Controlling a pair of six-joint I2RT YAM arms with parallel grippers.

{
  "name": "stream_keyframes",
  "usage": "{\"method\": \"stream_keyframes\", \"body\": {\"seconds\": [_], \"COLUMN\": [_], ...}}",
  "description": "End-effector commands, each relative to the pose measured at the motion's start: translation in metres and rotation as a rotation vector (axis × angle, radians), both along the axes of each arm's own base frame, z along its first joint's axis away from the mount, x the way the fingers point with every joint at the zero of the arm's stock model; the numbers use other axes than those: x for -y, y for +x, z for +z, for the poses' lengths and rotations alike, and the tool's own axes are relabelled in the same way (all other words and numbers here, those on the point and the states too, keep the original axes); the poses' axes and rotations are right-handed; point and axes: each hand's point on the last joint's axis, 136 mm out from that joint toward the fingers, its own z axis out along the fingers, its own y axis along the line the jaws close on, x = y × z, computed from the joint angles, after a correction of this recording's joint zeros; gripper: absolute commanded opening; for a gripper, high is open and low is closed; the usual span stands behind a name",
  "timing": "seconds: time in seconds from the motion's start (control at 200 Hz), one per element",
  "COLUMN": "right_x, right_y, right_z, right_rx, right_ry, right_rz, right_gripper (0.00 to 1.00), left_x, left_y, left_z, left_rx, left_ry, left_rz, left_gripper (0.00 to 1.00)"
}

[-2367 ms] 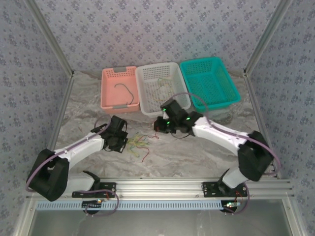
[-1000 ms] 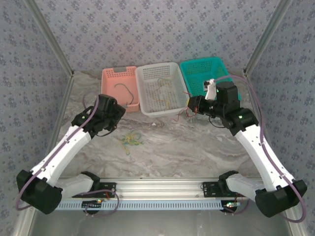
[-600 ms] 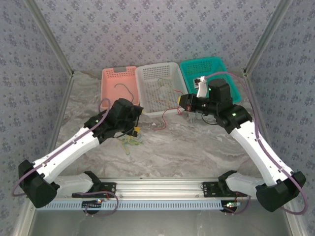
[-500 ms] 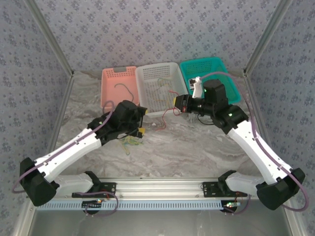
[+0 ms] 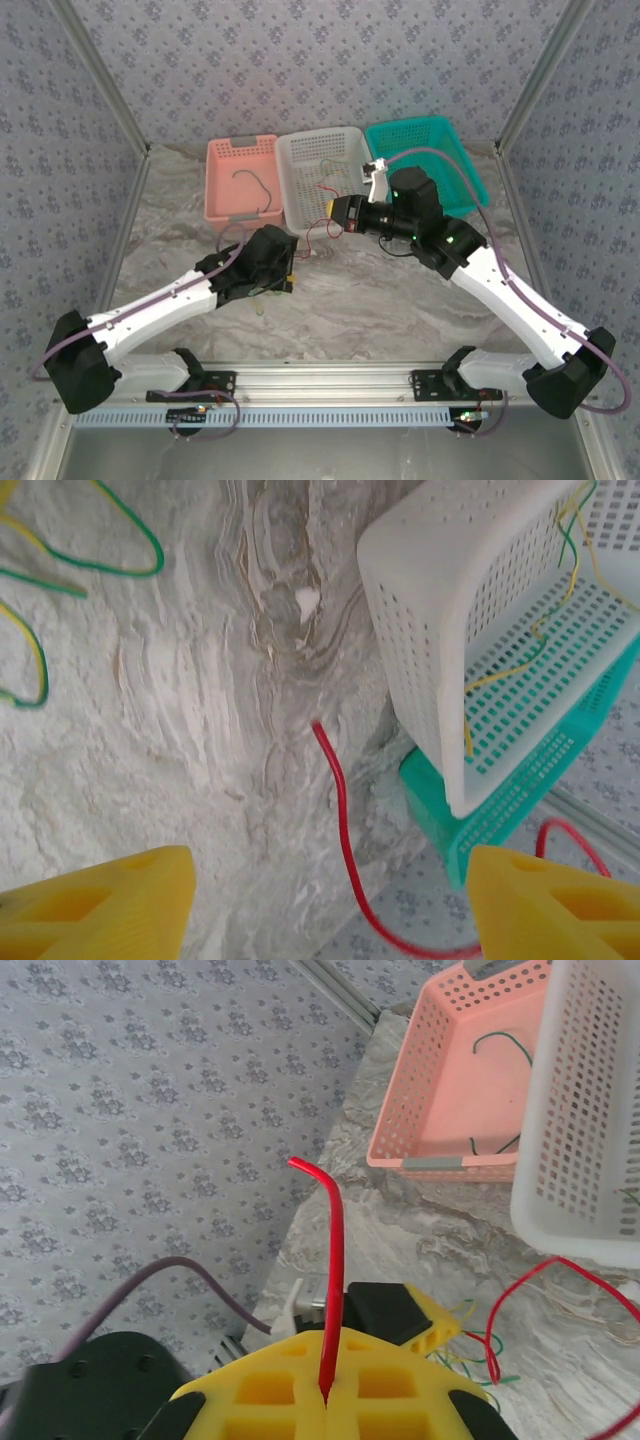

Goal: Untangle the cables

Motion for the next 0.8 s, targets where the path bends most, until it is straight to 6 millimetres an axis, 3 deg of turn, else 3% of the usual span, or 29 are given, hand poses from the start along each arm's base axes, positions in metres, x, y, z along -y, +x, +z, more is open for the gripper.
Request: {"method": "stream_keyframes", "body": {"seconds": [0.0,0.22,0.425,0.515,0.635,0.645,0.795], "right_x": [-0.002,0.002,0.007,0.017,0.052,0.055,0.092], "right_y": [-0.001,-0.004,-0.007,-0.007,0.004,0.007,0.031], "right_z": [0.026,0.024,0.029,0.026,0.037,0.028,0.054], "right_rx": [0.030,0.013,0.015,0.023,0.074,0.065,0.192], "right_ry": [0.071,0.095,0.119,0.090,0.079,0.066,0.095], "right_rz": [-0.020,-0.036,-0.051,-0.076,-0.186,-0.198,-0.322], "right_gripper": [0.00,0.00,0.00,0.00,0.00,0.00,0.00], "left_x": [-0.009,-0.009,-0.024,-0.042,-0.065,-0.067,-0.057], "left_y": [0.011,0.024,0.026,0.025,0.013,0.012,-0.002], "left_z": [-0.008,-0.008,-0.012,-0.012,-0.021,-0.022,-0.031], "left_rx": [-0.111,-0.068,-0.044,-0.036,-0.066,-0.070,-0.099], "left_ry": [-0.230,-0.261,-0.233,-0.173,-0.085,-0.079,-0.051], "left_rz": [0.350,0.390,0.425,0.415,0.353,0.347,0.168], "left_gripper": [0.60,0.54,0.00,0.00,0.00,0.00,0.00]}}
